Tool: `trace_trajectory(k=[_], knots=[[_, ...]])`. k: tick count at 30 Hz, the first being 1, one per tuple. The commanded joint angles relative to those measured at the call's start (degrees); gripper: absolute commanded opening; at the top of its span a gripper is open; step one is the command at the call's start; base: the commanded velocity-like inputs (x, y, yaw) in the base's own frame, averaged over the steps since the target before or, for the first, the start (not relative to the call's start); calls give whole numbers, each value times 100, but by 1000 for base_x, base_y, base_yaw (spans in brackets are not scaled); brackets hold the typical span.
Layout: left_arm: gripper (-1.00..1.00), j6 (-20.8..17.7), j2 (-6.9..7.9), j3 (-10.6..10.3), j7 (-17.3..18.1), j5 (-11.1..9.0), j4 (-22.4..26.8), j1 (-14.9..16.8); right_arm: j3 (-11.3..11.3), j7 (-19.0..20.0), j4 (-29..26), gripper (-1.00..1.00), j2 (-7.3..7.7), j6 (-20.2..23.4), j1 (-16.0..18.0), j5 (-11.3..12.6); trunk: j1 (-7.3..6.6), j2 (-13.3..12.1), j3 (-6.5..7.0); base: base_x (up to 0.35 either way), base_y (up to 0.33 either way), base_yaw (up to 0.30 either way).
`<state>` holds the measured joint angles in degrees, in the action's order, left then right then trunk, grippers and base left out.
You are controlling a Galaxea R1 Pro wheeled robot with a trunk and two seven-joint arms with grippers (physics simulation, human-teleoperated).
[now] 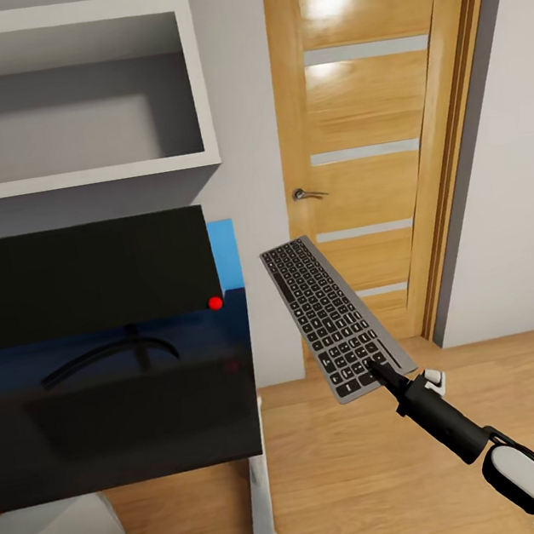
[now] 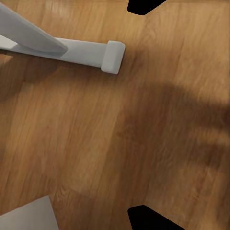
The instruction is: In the bedroom, organize the workspace by keeping the computer under the desk, ensuring the monitor is on the desk, placing the keyboard on the desk next to the monitor, placing the mouse on the desk next to the keyboard, moving the folder from the swivel chair onto the desk next to the mouse, stacking the notebook on top of the folder with the pen on top of the notebook, and positioning the swivel chair next to the desk.
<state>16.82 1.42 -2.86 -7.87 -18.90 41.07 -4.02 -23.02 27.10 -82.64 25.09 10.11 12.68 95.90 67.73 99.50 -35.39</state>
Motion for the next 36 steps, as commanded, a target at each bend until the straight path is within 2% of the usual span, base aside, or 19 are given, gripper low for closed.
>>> trace_trajectory(k=[1, 18, 21, 25, 26, 28, 36], knots=[[100, 14, 7, -30, -43, -26, 8, -3, -10, 14, 3, -100, 4, 27, 6, 62, 0, 2, -4, 32, -13, 0], [100, 27, 15, -34, -27, -14, 15, -2, -15, 23, 0, -100, 11, 25, -63, 46, 0, 2, -4, 4, -2, 0], [100, 37, 16, -32, -29, -10, 37, -2, -5, 80, 404, -100, 19, 25, -90, 41, -65, -118, 49, 0, 0, 0], [100, 40, 9, -34, -37, -9, 48, -2, 5, 602, 1090, -100, 28, 11, -125, -1, -153, -278, 121, 0, 0, 0], [100, 40, 8, -32, -40, -9, 49, -2, 7, 828, 1383, -100, 19, -15, -131, -135, -175, -318, 139, 0, 0, 0], [100, 43, 7, -31, -44, -9, 53, -2, 10, 911, 1527, -100, 12, -29, -132, -274, -219, -399, 175, 0, 0, 0], [100, 41, 9, -31, -48, -7, 57, -2, 10, 1004, 1787, -100, 23, -64, -145, -661, -395, -719, 319, 0, 0, 0]])
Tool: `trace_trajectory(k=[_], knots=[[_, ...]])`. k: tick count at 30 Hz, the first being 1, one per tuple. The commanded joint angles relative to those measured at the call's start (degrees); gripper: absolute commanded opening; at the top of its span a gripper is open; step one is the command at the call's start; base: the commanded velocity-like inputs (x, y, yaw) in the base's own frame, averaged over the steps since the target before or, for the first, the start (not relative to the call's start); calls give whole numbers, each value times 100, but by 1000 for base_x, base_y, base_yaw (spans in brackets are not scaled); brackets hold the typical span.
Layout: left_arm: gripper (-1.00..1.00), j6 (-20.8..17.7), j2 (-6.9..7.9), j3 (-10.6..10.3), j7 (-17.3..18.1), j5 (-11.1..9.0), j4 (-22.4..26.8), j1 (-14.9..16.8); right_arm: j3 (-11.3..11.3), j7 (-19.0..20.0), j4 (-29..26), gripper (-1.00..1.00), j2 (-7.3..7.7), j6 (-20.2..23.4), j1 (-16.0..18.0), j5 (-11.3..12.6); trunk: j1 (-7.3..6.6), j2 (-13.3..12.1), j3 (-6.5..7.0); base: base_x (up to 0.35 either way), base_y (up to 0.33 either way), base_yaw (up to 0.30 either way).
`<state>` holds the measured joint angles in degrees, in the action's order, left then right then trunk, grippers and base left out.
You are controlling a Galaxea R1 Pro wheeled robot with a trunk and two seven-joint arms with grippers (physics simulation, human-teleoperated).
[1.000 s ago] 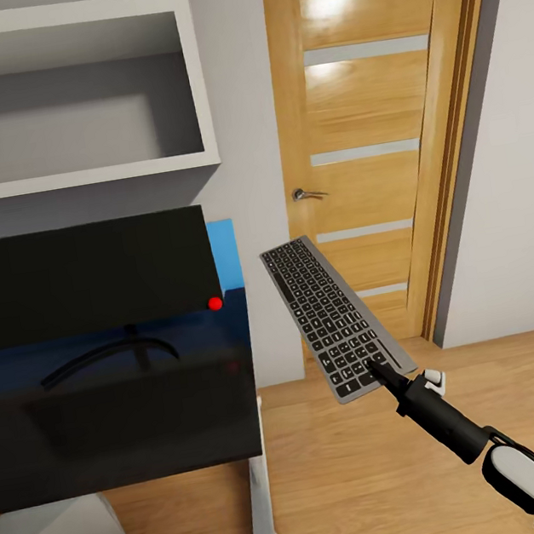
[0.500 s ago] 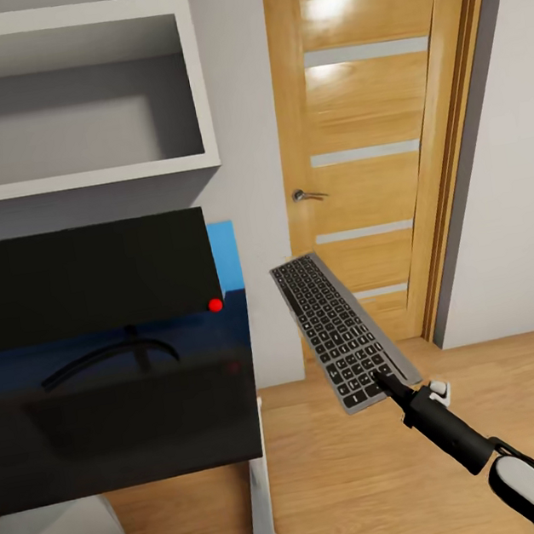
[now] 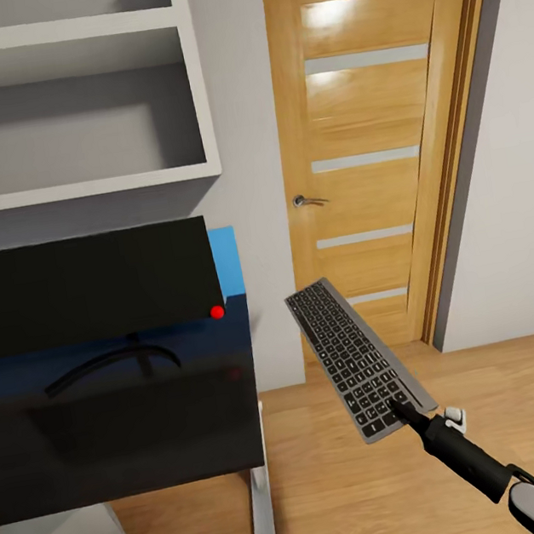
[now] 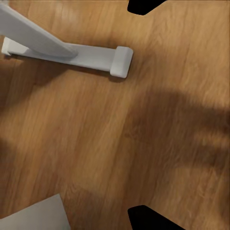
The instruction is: In the bedroom, organize the workspace by keeping the computer under the desk, ensuring the monitor is on the desk, placing the keyboard on the desk next to the monitor, placing the mouse on the desk next to the keyboard, moving the folder from the swivel chair onto the desk next to the mouse, stacking the notebook on top of the folder with the pen on top of the notebook, and positioning the swivel chair next to the desk.
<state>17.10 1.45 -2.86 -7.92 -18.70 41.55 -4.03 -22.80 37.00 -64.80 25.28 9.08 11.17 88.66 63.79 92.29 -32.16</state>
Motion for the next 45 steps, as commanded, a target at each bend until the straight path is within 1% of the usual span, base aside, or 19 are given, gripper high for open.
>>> trace_trajectory(k=[1, 2, 4, 5, 6, 7, 9, 10, 11, 13, 15, 17, 18, 19, 20, 23, 26, 31, 45], knots=[[100, 5, 5, -36, -43, -22, 5, -2, -14, 45, 46, -100, 4, -102, -29, -90, -23, -39, 14, 0, 0, 0], [100, -1, 5, -38, -43, -21, 3, -2, -24, 60, 90, -100, 4, -533, -105, -346, -45, -79, 32, 0, 0, 0], [100, 0, 3, -39, -43, -20, 3, -3, -33, 59, 127, -100, -2, -1049, -260, -702, -89, -159, 68, 0, 0, 0], [100, 1, 2, -39, -43, -20, 2, -3, -36, 57, 138, -100, -6, -1179, -310, -795, -111, -199, 86, 0, 0, 0], [100, 2, 0, -39, -43, -20, 2, -3, -43, 51, 192, -100, -15, -1481, -418, -973, -133, -239, 104, 0, 0, 0], [100, 3, -3, -39, -43, -19, 2, -2, -58, 43, 392, -100, -25, -2060, -584, -1222, -154, -279, 122, 0, 0, 0], [100, 4, -3, -39, -43, -19, 2, -2, -100, 49, 730, -100, -47, -2535, -680, -1365, -198, -360, 158, 0, 0, 0], [100, 4, -4, -39, -43, -19, 2, -2, -111, 51, 831, -100, -58, -2635, -693, -1388, -220, -400, 176, 0, 0, 0], [100, 4, -4, -39, -43, -19, 2, -3, -141, 62, 1427, -100, -153, -3186, -730, -1452, -242, -440, 194, 0, 0, 0], [100, 4, -4, -39, -43, -19, 2, -2, -148, 66, 1793, -100, -231, -3524, -738, -1469, -286, -520, 229, 0, 0, 0], [100, 4, -4, -39, -43, -19, -3, -2, -152, 69, 2582, -100, -456, -4264, -745, -1498, -330, -600, 265, 0, 0, 0], [100, 4, -4, -39, -43, -21, -10, -3, -154, 61, 3022, -100, -592, -4816, -747, -1499, -374, -680, 301, 0, 0, 0], [100, 4, 2, -39, -48, -31, -21, -2, -146, 35, 3635, -100, -1018, -5912, -747, -1487, -396, -721, 319, 0, 0, 0], [100, 4, 2, -39, -49, -32, -21, -2, -143, 31, 3719, -100, -1088, -6087, -747, -1486, -418, -761, 337, 0, 0, 0], [100, 4, 1, -39, -50, -35, -27, -2, -116, -3, 4190, -100, -1401, -6671, -748, -1484, -440, -801, 355, 0, 0, 0], [100, -1, -3, -39, -51, -36, -31, -2, -89, -30, 4623, -100, -1608, -6908, -748, -1478, -506, -921, 409, 0, 0, 0], [100, -2, -4, -39, -52, -37, -32, -2, -36, -44, 4806, -100, -1675, -6908, -748, -1475, -572, -1041, 463, 0, 0, 0], [100, -4, -7, -39, -52, -37, -33, -2, 134, -130, 5268, -100, -1675, -6908, -748, -1471, -682, -1242, 553, 0, 0, 0], [100, -38, -13, -45, -35, -28, -33, -2, 115, -157, 5569, -100, -1713, -6908, -748, -1488, -989, -1803, 804, 0, 0, 0]])
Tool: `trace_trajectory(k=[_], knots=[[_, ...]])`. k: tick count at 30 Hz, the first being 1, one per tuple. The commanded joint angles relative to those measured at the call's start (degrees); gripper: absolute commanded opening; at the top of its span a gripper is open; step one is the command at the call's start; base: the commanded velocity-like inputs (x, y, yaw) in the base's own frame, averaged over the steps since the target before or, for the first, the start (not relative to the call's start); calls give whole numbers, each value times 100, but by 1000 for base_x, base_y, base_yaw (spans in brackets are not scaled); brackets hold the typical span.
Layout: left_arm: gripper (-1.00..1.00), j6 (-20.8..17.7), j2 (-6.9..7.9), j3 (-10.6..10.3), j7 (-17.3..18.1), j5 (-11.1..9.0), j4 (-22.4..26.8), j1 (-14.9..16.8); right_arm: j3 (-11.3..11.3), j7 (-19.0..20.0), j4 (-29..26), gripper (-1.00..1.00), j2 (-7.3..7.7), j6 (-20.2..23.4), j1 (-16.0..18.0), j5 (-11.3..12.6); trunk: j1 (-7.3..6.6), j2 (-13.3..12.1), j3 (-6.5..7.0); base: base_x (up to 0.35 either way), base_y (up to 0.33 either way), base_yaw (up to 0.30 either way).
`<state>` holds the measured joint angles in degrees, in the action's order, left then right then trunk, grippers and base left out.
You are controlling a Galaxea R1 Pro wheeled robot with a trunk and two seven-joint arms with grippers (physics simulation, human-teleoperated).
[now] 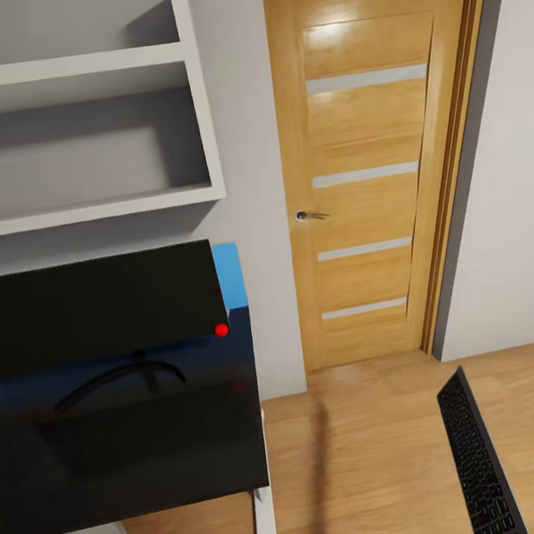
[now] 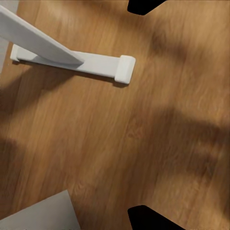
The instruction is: In the bedroom, organize the workspace by keeping the computer under the desk, ensuring the monitor is on the desk, placing the keyboard on the desk next to the monitor, placing the mouse on the desk next to the keyboard, moving the folder from the swivel chair onto the desk next to the mouse, stacking the notebook on top of the folder with the pen on top of the notebook, and positioning the swivel chair next to the desk.
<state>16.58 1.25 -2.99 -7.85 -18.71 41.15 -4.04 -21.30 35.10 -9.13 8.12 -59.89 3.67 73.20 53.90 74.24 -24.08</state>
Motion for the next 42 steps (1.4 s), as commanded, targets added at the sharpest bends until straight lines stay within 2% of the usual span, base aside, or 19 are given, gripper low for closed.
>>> trace_trajectory(k=[1, 8, 12, 14, 17, 18, 19, 22, 24, 27, 33, 40, 42], knots=[[100, 13, 7, -30, -42, -27, 8, -1, -33, 33, 6, -100, 0, -11, 3, 57, -22, -38, 14, 0, 0, 0], [100, -10, -1, -36, -46, -22, -142, -7, -32, 32, 15, -100, 4, -11, 3, 55, -176, -319, 139, 0, 0, 0], [100, -3, -108, -52, -56, 224, -412, -9, -34, 40, 16, -100, 5, -11, 3, 54, -264, -479, 211, 0, 0, 0], [100, 20, -125, -45, -63, 326, -677, -9, -36, 46, 16, -100, 8, -11, 3, 50, -308, -560, 247, 0, 0, 0], [100, 73, -116, -33, -67, 387, -1353, -8, -39, 49, 16, -100, 7, -11, 3, 47, -374, -680, 301, 0, 0, 0], [100, 185, -95, -26, -64, 392, -1684, -8, -43, 49, 16, -100, 7, -11, 3, 46, -396, -720, 319, 0, 0, 0], [100, 256, -84, -24, -63, 394, -1790, -8, -42, 50, 16, -100, 7, -11, 3, 46, -418, -760, 337, 0, 0, 0], [100, 1017, -45, -24, -60, 393, -2185, -8, -37, 50, 16, -100, 9, -11, 3, 46, -484, -881, 391, 0, 0, 0], [100, 1296, -46, -29, -60, 394, -2276, -7, -34, 50, 16, -100, 7, -11, 3, 46, -528, -961, 426, 0, 0, 0], [100, 1448, -53, -38, -59, 394, -2335, -7, -32, 47, 2, -100, 3, -11, 3, 54, -593, -1081, 480, 0, 0, 0], [100, 1459, -44, -25, -73, 375, -2348, -8, -46, 46, 4, -100, -6, -11, 3, 46, -725, -1322, 590, 0, 0, 20], [100, 1319, -48, -26, -61, 377, -2348, -7, -49, 49, 7, -100, -9, -11, 3, 46, -879, -1602, 744, 0, 0, 188], [100, 1310, -49, -26, -58, 377, -2348, -8, -49, 49, 7, -100, -9, -11, 3, 46, -879, -1602, 749, 0, 0, 251]])
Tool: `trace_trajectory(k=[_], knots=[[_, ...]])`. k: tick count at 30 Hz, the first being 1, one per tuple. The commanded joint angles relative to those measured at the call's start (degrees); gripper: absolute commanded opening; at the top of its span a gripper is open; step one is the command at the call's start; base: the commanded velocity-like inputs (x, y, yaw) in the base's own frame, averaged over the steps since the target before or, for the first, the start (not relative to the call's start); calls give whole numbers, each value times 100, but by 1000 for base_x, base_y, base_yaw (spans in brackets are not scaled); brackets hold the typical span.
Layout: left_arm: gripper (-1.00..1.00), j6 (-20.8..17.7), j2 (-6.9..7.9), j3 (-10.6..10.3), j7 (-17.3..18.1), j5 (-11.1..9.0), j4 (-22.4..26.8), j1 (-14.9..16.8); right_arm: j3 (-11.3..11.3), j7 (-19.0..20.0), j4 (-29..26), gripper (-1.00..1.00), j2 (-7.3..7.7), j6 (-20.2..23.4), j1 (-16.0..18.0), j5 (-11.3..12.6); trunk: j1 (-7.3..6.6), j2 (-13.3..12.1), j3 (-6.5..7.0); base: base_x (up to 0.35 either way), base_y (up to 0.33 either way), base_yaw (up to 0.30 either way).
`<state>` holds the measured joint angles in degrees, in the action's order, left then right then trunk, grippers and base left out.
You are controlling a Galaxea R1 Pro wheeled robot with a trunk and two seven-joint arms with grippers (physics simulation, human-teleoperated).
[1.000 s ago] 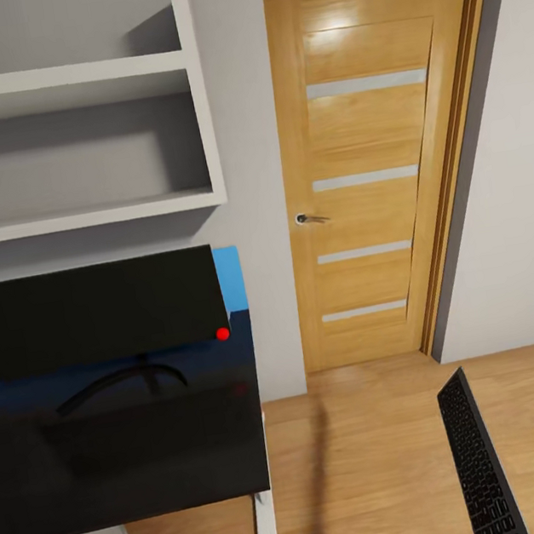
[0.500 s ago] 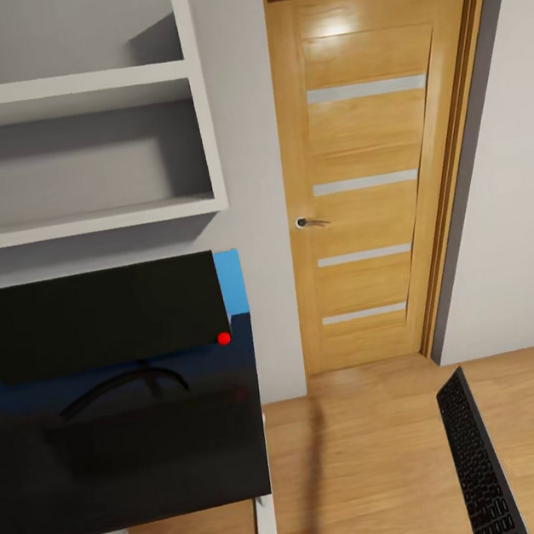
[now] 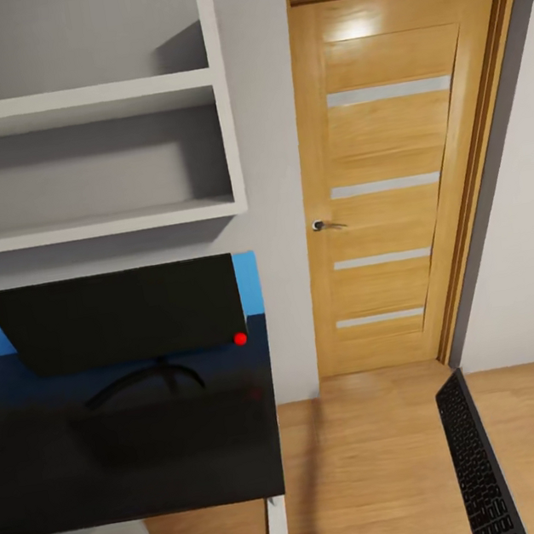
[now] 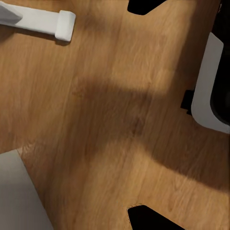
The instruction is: In the bedroom, organize the workspace by keeping the computer under the desk, ensuring the monitor is on the desk, placing the keyboard on the desk next to the monitor, placing the mouse on the desk next to the keyboard, moving the folder from the swivel chair onto the desk next to the mouse, stacking the notebook on top of the folder with the pen on top of the notebook, and positioning the swivel chair next to the desk.
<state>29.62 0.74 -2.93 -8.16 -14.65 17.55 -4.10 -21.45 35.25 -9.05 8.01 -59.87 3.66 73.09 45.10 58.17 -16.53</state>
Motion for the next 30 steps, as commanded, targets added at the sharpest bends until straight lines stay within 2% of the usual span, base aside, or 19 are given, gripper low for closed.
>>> trace_trajectory(k=[1, 5, 11, 18, 24, 30], knots=[[100, 4, 2, -32, -23, -29, 11, -3, -35, 34, 0, -100, 1, -13, 3, 56, 1, 4, -4, 0, 0, 261], [100, 1, -2, -38, 1, -22, 11, -3, -38, 34, 0, -100, 1, -13, 3, 53, 1, 4, -1, 0, 0, 224], [100, 0, 4, -40, 7, -20, 11, -3, -41, 34, -7, -100, 6, -13, 3, 55, 1, 4, -1, 16, 0, 52], [100, -6, 5, -41, 17, -20, 11, -2, -43, 34, 0, -100, -1, -13, 3, 52, 1, 4, -1, 288, -20, 8], [100, -5, 5, -41, 17, -20, 11, -2, -49, 34, 5, -100, -1, -13, 3, 49, 1, 4, -1, 264, -161, 233], [100, -1, 11, -41, 17, -20, 11, -2, -52, 34, 8, -100, -1, -13, 3, 48, 1, 4, -1, 45, -33, 254]])
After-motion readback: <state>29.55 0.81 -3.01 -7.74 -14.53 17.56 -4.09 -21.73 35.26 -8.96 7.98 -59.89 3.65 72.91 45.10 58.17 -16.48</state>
